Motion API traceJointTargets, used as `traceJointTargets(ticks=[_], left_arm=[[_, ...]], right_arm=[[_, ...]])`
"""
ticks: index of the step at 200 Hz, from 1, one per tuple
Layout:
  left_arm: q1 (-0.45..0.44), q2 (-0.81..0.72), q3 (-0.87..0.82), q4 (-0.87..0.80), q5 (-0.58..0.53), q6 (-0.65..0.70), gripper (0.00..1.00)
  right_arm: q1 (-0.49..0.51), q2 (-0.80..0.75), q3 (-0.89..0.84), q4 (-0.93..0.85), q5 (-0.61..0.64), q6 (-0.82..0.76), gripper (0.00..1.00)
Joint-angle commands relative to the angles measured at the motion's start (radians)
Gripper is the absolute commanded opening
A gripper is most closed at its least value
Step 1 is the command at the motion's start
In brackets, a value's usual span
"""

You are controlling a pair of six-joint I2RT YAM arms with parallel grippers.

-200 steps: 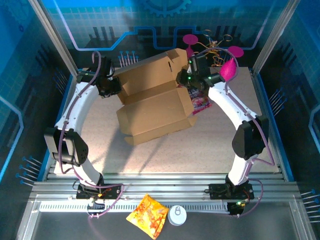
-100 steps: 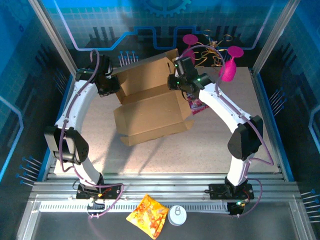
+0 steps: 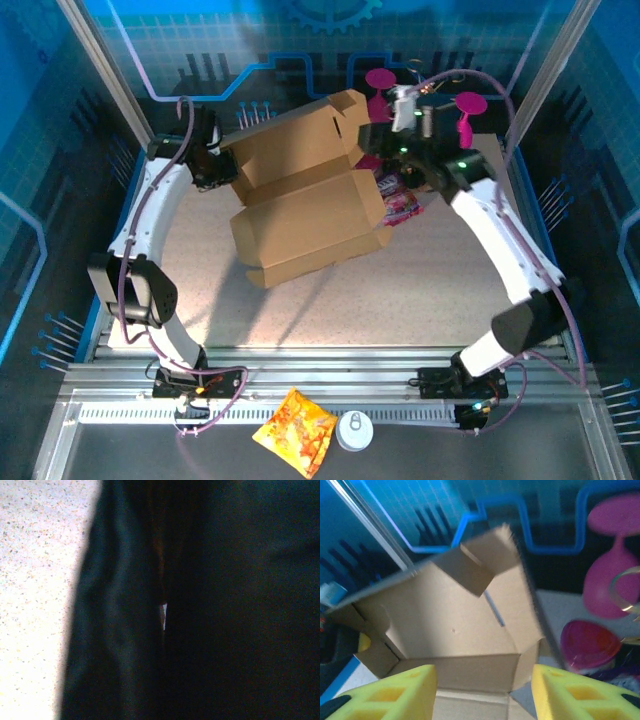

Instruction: Fold the paper box

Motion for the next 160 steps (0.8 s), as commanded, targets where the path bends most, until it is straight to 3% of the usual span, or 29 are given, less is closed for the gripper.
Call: traceJointTargets(ticks=[1,43,95,126,160], left_arm=[[0.008,0.015,0.043,-0.033,0.049,0.003,0.0],[0.009,0.024,0.059,-0.053,0.063,0.01,0.0],[0.011,0.026,0.059,-0.054,0.075,0.005,0.0],[0.011,0.029,0.057,-0.056,0.079,0.006,0.0],[0.011,0.034,0.059,-0.057,0.076,-0.005,0.0]], right_arm=[[-0.057,-0.023,-0.058,0.102,-0.036,-0.083,0.54],[-0.074,0.09,0.021,0.073,-0.028,-0.255,0.54],[-0.057,0.214,0.126,0.035,0.008,-0.325,0.52],[-0.041,0.281,0.196,0.02,0.044,-0.338,0.39],[0.007,0.321,0.253,-0.009,0.128,-0.389,0.13]])
